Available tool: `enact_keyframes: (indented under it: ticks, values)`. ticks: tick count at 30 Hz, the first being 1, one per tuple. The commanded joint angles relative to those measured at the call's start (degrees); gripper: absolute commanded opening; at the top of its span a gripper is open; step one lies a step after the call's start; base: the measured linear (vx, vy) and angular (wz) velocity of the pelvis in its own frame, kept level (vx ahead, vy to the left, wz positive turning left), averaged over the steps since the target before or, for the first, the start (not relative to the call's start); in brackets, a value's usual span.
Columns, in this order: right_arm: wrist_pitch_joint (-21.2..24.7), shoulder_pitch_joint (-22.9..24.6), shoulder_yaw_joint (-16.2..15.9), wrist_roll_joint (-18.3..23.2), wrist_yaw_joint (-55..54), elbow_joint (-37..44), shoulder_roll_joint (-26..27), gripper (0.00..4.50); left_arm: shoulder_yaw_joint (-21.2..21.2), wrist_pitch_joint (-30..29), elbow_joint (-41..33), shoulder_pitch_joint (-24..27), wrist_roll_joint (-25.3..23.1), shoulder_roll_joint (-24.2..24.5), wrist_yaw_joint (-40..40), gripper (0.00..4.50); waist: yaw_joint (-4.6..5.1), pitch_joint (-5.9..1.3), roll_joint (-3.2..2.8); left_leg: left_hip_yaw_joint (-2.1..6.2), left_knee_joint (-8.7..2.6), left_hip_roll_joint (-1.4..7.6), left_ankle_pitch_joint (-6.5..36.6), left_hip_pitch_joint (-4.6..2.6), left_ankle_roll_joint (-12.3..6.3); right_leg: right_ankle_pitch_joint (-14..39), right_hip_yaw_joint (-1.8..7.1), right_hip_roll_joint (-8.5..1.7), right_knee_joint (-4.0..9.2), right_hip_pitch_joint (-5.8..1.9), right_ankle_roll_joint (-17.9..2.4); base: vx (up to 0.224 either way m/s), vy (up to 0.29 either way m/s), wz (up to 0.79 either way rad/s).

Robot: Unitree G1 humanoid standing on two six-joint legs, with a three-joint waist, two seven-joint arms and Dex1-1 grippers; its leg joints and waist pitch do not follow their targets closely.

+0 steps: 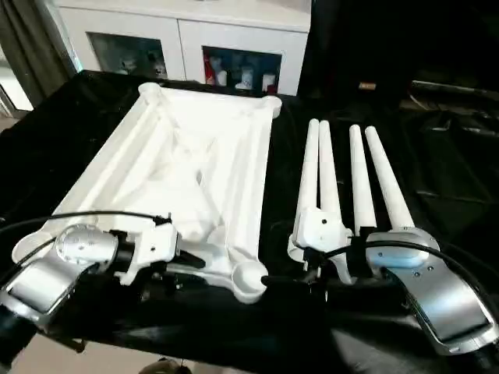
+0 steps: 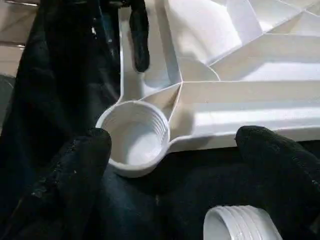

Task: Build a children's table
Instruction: Move table base

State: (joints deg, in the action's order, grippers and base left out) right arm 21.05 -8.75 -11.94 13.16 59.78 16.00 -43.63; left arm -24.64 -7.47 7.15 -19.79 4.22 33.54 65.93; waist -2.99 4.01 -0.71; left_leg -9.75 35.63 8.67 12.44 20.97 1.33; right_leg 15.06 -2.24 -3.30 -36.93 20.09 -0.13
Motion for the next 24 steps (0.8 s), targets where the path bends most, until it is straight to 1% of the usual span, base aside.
enact_keyframes:
  ticks: [1,2,4,5,6,8,10,11,13,14,15,16,18,19,20,21,24]
  values:
    - [-2.9,-0.1,-0.7,-1.4,0.7,-3.7,-0.1,4.5,0.7,0.4,1.1,-0.7,-0.5,0.2,0.0,0.95,0.14,-2.39,0.16,2.02,-5.31,5.08,9.7,-0.64,-2.52,3.3,3.48,-6.0,5.09,-1.12,-16.0,0.0,0.0,0.0]
    - [-5.5,0.0,-0.8,-2.0,1.1,-6.9,0.2,4.5,0.6,0.5,1.1,-0.7,-0.7,0.1,0.1,0.82,0.15,-2.36,0.15,2.06,-5.35,5.1,9.8,-0.66,-2.57,3.3,3.44,-6.0,5.13,-1.15,-16.3,0.0,0.0,0.0]
    - [-6.7,0.1,-0.8,-2.3,1.3,-8.3,0.4,4.5,0.5,0.5,1.2,-0.7,-0.7,0.0,0.1,0.65,0.25,-2.37,0.23,2.01,-5.29,5.08,9.6,-0.56,-2.83,2.6,3.41,-5.93,5.1,-1.19,-16.8,0.0,0.0,0.0]
    - [-7.3,0.2,-0.9,-2.4,1.3,-9.0,0.4,4.5,0.5,0.6,1.3,-0.7,-0.8,0.0,0.1,0.61,0.28,-2.42,0.27,2.01,-5.26,5.09,8.9,-0.45,-3.27,1.8,3.39,-5.96,5.0,-1.32,-16.9,0.0,0.0,0.0]
    - [-8.2,0.3,-1.0,-2.7,1.4,-10.0,0.5,4.5,0.4,0.7,1.3,-0.7,-1.1,0.1,-0.1,0.54,0.33,-2.41,0.26,2.0,-5.23,5.11,8.5,-0.44,-3.74,1.3,3.36,-5.93,4.97,-1.28,-16.8,0.0,0.0,0.0]
    - [-10.2,0.4,-1.2,-3.3,1.3,-12.2,0.9,4.5,0.4,1.6,1.7,-0.6,-2.0,0.3,-0.7,0.32,0.46,-2.38,0.24,2.03,-5.28,5.14,8.7,-0.4,-4.1,1.8,3.32,-5.97,5.06,-1.29,-16.8,0.0,0.0,0.0]
    - [-10.8,0.4,-1.3,-3.5,1.3,-12.8,1.1,4.5,0.8,2.8,2.0,-0.7,-2.5,0.2,-1.8,0.21,0.63,-2.34,0.26,2.02,-5.31,5.1,9.0,-0.34,-4.17,2.2,3.29,-5.9,5.1,-1.35,-16.9,0.0,0.0,0.0]
    - [-10.9,0.4,-1.3,-3.6,1.3,-12.9,1.2,4.5,1.0,3.0,2.1,-0.7,-2.6,0.2,-2.1,0.14,0.79,-2.4,0.33,2.1,-5.32,5.17,8.4,-0.2,-4.5,1.3,3.29,-5.91,4.98,-1.49,-16.9,0.0,0.0,0.0]
    - [-12.4,0.1,-1.4,-3.9,1.3,-14.2,1.7,4.5,2.0,5.4,3.3,-1.6,-4.4,0.0,-5.2,0.04,1.15,-2.44,0.37,2.12,-5.24,5.1,7.9,-0.09,-5.11,0.1,3.2,-5.85,4.89,-1.54,-16.9,0.0,0.0,0.0]
    - [-13.5,-0.2,-1.5,-4.2,1.4,-15.1,2.1,4.5,2.6,6.7,4.1,-2.6,-5.3,0.1,-6.4,0.01,1.25,-2.5,0.34,2.1,-5.18,5.12,7.8,-0.14,-5.35,0.0,3.2,-5.9,4.91,-1.48,-17.0,0.0,0.0,0.0]
    - [-13.5,-0.2,-1.5,-4.2,1.4,-15.1,2.1,4.5,2.6,6.7,4.1,-2.6,-5.3,0.1,-6.4,0.01,1.32,-2.55,0.48,2.06,-5.08,5.02,7.4,0.03,-5.59,-0.4,3.17,-5.93,4.87,-1.59,-17.0,0.0,0.0,0.0]
    - [-13.9,-0.4,-1.7,-4.4,1.3,-15.4,2.4,4.5,2.9,8.0,4.5,-3.3,-6.0,0.4,-7.1,0.01,1.32,-2.63,0.48,2.04,-5.07,5.03,7.1,0.02,-5.65,-0.9,3.15,-5.92,4.8,-1.65,-17.1,0.0,0.0,0.0]
    - [-14.0,-0.4,-1.8,-4.4,1.3,-15.5,2.6,4.5,3.0,8.4,4.6,-3.4,-6.2,0.5,-7.2,0.01,1.28,-2.9,0.48,1.97,-4.79,5.04,4.9,0.02,-6.53,-4.3,3.12,-5.77,4.4,-1.54,-17.3,0.0,0.0,0.0]
    - [-14.7,-0.7,-2.1,-4.7,1.1,-16.0,3.0,4.5,3.4,10.0,4.7,-3.8,-6.9,0.8,-7.6,0.01,1.22,-3.04,0.5,1.93,-4.62,4.95,4.1,0.07,-6.87,-5.7,3.12,-5.74,4.25,-1.56,-17.3,0.0,0.0,0.0]
    - [-14.9,-0.8,-2.2,-4.7,1.0,-16.1,3.2,4.5,3.5,10.5,4.7,-3.9,-7.0,0.9,-7.6,0.01,1.21,-3.26,0.53,1.88,-4.4,4.9,2.2,0.24,-7.73,-8.9,3.11,-5.75,3.9,-1.6,-17.5,0.0,0.0,0.0]
    - [-14.9,-0.8,-2.2,-4.7,1.0,-16.1,3.2,4.5,3.5,10.5,4.7,-3.9,-7.0,0.9,-7.6,0.01,1.12,-3.32,0.48,1.84,-4.23,4.91,0.9,0.22,-8.59,-11.3,3.04,-5.69,3.65,-1.44,-17.7,0.0,0.0,0.0]
    - [-14.1,-0.7,-2.6,-4.9,0.5,-14.5,3.6,4.5,4.2,12.0,5.3,-3.8,-5.8,1.0,-6.6,0.01,0.85,-3.47,0.38,1.81,-4.04,4.99,-0.8,0.35,-9.93,-14.6,2.85,-5.62,3.22,-1.39,-18.2,0.0,0.0,0.0]
